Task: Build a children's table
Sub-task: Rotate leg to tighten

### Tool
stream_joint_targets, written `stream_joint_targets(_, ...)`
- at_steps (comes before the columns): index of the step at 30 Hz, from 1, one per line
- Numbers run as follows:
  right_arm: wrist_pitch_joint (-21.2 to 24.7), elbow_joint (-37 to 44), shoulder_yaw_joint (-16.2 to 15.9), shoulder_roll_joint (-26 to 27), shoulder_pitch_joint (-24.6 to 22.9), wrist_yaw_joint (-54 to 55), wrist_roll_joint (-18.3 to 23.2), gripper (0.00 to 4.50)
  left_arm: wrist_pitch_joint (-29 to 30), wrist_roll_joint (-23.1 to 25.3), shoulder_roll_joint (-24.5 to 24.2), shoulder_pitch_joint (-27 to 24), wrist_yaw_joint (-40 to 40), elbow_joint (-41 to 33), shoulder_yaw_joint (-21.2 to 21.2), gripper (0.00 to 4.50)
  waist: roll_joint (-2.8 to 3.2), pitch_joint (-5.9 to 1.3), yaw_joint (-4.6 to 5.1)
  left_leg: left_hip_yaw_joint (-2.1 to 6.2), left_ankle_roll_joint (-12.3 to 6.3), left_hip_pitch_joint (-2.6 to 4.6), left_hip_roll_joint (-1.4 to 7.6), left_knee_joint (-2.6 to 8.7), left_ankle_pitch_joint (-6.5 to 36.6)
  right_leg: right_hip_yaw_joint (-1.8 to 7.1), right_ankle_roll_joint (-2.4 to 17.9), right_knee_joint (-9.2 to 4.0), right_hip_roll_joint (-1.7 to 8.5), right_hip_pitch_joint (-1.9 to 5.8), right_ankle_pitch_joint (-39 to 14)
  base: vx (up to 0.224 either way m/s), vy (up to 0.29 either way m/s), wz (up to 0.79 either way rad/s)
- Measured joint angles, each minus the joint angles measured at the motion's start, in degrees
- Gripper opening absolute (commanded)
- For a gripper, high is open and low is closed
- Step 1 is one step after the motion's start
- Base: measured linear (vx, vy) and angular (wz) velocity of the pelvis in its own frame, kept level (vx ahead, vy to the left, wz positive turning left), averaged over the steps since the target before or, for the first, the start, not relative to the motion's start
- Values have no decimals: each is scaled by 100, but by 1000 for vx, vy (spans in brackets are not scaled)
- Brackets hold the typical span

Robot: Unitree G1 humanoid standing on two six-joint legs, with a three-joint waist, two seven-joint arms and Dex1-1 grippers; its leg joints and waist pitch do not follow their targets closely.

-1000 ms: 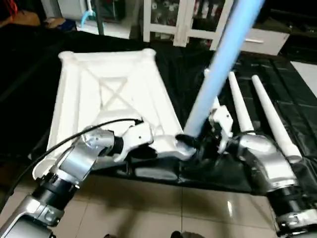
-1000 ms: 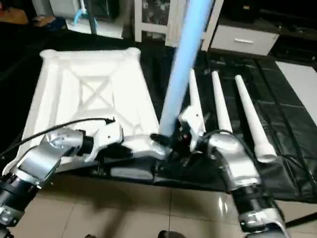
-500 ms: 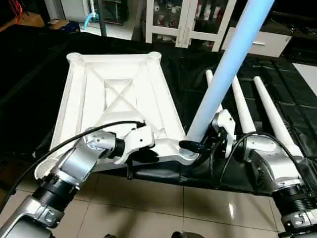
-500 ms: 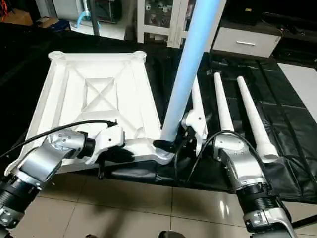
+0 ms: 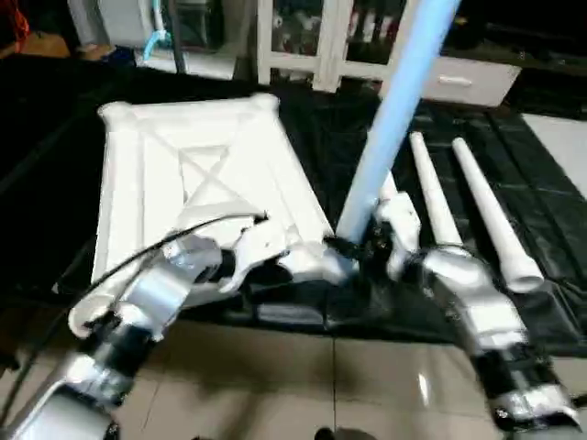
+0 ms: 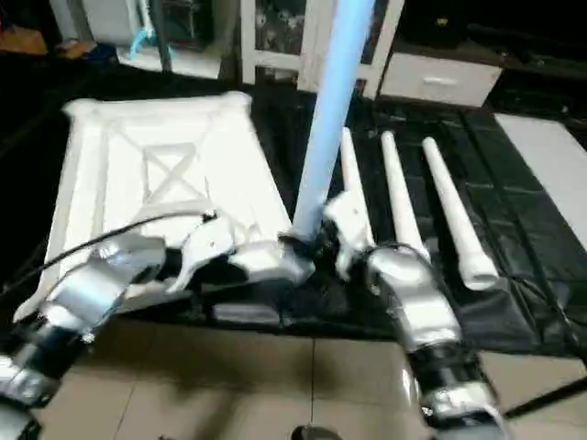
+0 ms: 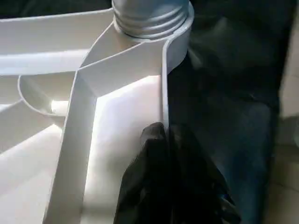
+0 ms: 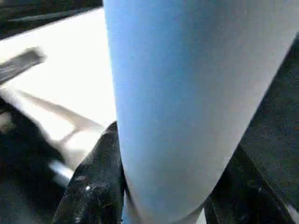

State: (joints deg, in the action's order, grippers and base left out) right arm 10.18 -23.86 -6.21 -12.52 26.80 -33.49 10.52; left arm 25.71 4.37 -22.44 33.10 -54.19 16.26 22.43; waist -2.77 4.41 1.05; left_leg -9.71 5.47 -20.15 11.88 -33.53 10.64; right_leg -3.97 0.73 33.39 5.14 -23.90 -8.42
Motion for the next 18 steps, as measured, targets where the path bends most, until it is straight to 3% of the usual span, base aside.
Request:
stream_joint_targets(3, 172, -227, 136, 559, 240, 1517, -233, 188, 269, 98, 361, 256, 521, 335, -19, 0, 4, 4, 48, 21, 0, 2, -4, -4, 0, -18, -1, -50, -1, -11, 0, 0, 0, 0)
stream_joint_targets(5, -31, -820, 305, 1224, 608, 2971, -503, 188, 400, 156, 676, 454, 942, 693, -129, 0, 21, 10, 126, 50, 0, 4, -6, -32, 1, -51, -2, -71, 0, -5, -1, 0, 0, 0)
stream_joint_targets(7, -220, -1132, 312, 1403, 778, 3487, -640, 188, 467, 199, 762, 543, 1092, 797, -128, 0, 66, 35, 183, 127, -1, -10, -3, -23, 3, -180, -2, -194, 14, 34, -1, 0, 0, 0)
stream_joint_targets(10, -461, -1399, 333, 1483, 901, 3562, -646, 188, 472, 205, 757, 578, 1124, 854, -141, 0, 119, 66, 225, 202, -2, -7, 8, -12, 3, -302, -1, -313, 25, 109, -1, 0, 0, 0)
stream_joint_targets(13, -604, -1440, 424, 1499, 880, 3392, -625, 188, 460, 203, 735, 586, 1111, 868, -144, 0, 123, 69, 253, 202, -2, -7, 1, -9, 4, -302, -1, -325, 31, 115, -1, 0, 0, 0)
stream_joint_targets(14, -634, -1435, 436, 1497, 875, 3322, -619, 243, 459, 203, 730, 586, 1107, 868, -144, 0, 126, 71, 254, 202, -2, -8, 1, -8, 4, -302, -1, -325, 31, 114, -1, 0, 0, 0)
stream_joint_targets(18, -839, -1403, 458, 1486, 661, 3056, -549, 277, 364, 204, 686, 601, 1107, 916, -178, 0, 144, 83, 261, 200, -2, -24, 1, -5, 3, -298, 1, -321, 31, 94, 0, 0, 0, 0)
